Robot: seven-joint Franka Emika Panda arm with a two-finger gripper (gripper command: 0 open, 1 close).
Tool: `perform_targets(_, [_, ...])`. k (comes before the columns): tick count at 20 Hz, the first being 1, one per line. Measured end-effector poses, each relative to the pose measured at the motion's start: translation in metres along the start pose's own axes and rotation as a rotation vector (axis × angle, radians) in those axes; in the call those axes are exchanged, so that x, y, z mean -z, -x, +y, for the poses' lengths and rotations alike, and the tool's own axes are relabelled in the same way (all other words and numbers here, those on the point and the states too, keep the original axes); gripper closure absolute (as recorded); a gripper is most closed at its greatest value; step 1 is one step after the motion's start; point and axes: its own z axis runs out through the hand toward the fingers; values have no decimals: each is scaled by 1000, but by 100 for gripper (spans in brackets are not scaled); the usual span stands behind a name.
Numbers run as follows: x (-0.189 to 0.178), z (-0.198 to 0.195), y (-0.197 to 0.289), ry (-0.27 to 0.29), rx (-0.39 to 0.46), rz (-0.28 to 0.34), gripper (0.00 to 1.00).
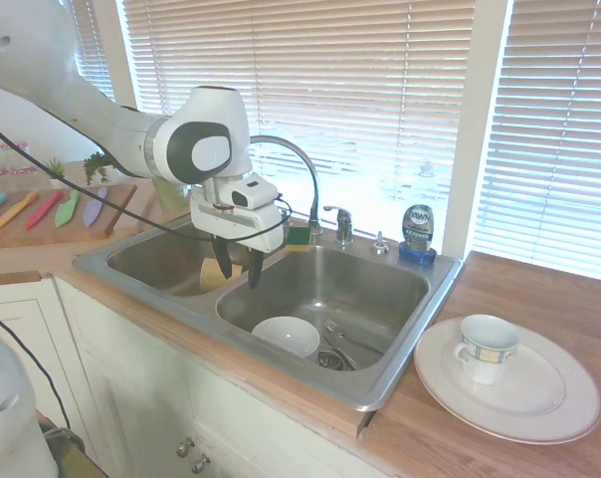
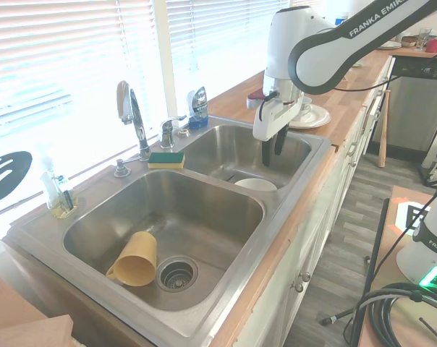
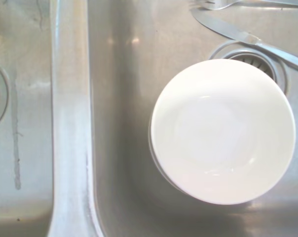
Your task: Turn on the faucet
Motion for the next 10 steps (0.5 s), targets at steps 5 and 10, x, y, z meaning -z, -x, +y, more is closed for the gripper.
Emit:
perform_targets(5, [0,0,0,1,-4,2,100])
perform_targets(10, [0,0,0,3,-4,3,100])
